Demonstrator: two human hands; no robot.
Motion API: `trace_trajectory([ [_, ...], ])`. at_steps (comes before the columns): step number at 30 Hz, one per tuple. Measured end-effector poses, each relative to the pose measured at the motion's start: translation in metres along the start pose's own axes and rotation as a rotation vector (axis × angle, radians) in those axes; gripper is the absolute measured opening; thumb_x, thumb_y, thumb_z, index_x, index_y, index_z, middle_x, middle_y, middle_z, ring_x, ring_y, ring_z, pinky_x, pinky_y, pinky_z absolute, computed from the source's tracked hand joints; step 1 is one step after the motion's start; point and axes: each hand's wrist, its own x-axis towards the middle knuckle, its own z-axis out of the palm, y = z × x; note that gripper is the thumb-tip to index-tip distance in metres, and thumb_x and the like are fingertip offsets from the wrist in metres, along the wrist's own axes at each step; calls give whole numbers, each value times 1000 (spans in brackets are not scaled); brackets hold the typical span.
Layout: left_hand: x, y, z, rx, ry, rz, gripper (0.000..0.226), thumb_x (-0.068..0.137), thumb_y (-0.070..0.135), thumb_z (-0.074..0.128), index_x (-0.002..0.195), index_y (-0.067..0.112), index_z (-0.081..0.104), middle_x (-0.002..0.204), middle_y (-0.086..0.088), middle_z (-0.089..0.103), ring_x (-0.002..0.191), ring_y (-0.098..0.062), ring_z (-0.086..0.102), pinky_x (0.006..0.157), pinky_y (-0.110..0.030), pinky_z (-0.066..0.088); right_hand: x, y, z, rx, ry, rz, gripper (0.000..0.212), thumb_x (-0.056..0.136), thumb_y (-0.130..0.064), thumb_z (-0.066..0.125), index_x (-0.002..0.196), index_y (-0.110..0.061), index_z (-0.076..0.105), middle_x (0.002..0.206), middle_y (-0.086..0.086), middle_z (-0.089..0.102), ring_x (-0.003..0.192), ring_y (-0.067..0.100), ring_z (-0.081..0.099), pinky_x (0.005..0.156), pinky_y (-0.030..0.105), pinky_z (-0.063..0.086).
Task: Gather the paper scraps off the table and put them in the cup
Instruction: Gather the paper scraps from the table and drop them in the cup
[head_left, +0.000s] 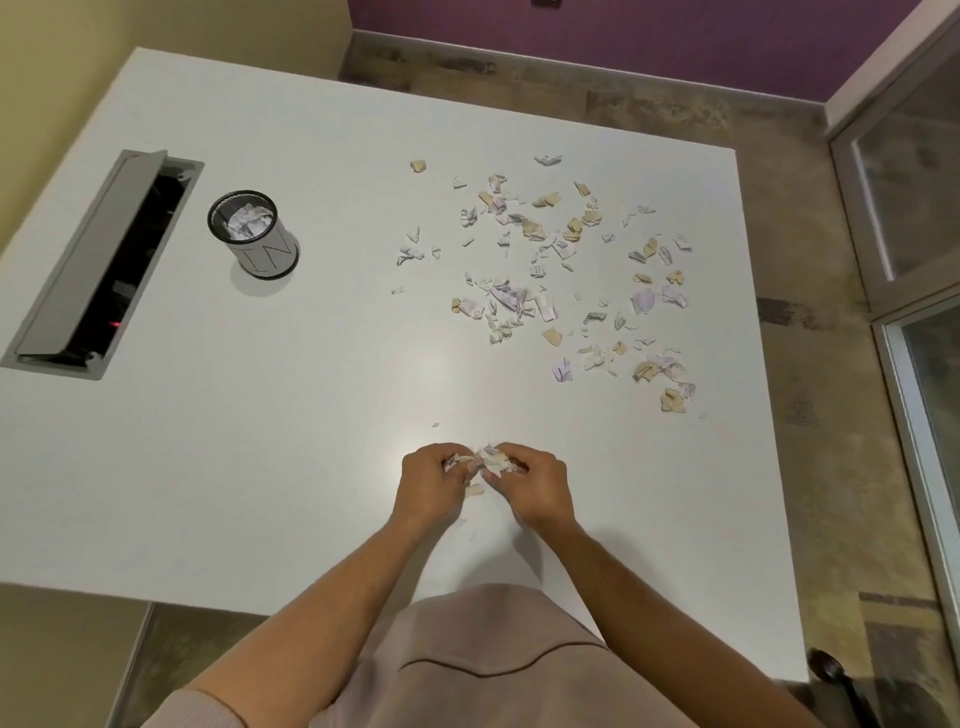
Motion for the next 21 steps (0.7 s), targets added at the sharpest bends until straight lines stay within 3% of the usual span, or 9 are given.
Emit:
trace_trajectory([
  [2, 5, 4, -9, -80, 8, -36, 11, 87, 13, 69, 81, 21, 75, 72, 6, 73, 68, -8, 68, 63, -14, 49, 6, -8, 3, 137, -20, 65, 29, 80, -20, 78, 108, -21, 74, 96, -11, 76, 87, 5, 71, 84, 26, 57],
  [5, 13, 12, -27, -208, 23, -70, 10, 87, 10, 70, 84, 18, 75, 72, 3, 74, 63, -6, 70, 57, -8, 47, 15, -23, 8, 355, -57, 86, 33, 79, -17, 78, 112, -16, 73, 100, -2, 76, 91, 19, 73, 88, 42, 58],
  [7, 19, 17, -43, -305, 38, -91, 9, 86, 8, 70, 87, 15, 76, 75, 0, 75, 66, -12, 73, 57, -10, 49, 22, -37, 14, 466, -93, 66, 35, 79, -18, 79, 112, -13, 72, 104, 6, 75, 96, 28, 71, 88, 46, 57],
  [12, 40, 26, -91, -497, 61, -97, 17, 86, 4, 69, 84, 20, 76, 79, -11, 75, 74, -25, 72, 71, -31, 59, 42, -75, 34, 624, -152, 41, 32, 79, -21, 79, 110, -20, 73, 109, 9, 73, 104, 29, 69, 92, 38, 55],
  [16, 60, 26, -138, -536, 130, -75, 17, 85, 5, 71, 86, 21, 75, 80, -1, 76, 76, -19, 74, 71, -25, 57, 61, -111, 55, 672, -197, 59, 32, 81, -17, 77, 113, -19, 72, 112, 10, 72, 107, 27, 67, 96, 38, 52],
  [21, 89, 27, -202, -558, 210, -44, 14, 85, 7, 72, 90, 20, 76, 81, -1, 77, 76, -17, 74, 68, -20, 57, 90, -169, 88, 721, -211, 80, 27, 79, -10, 78, 103, -21, 76, 104, 7, 75, 95, 18, 68, 89, 34, 54],
])
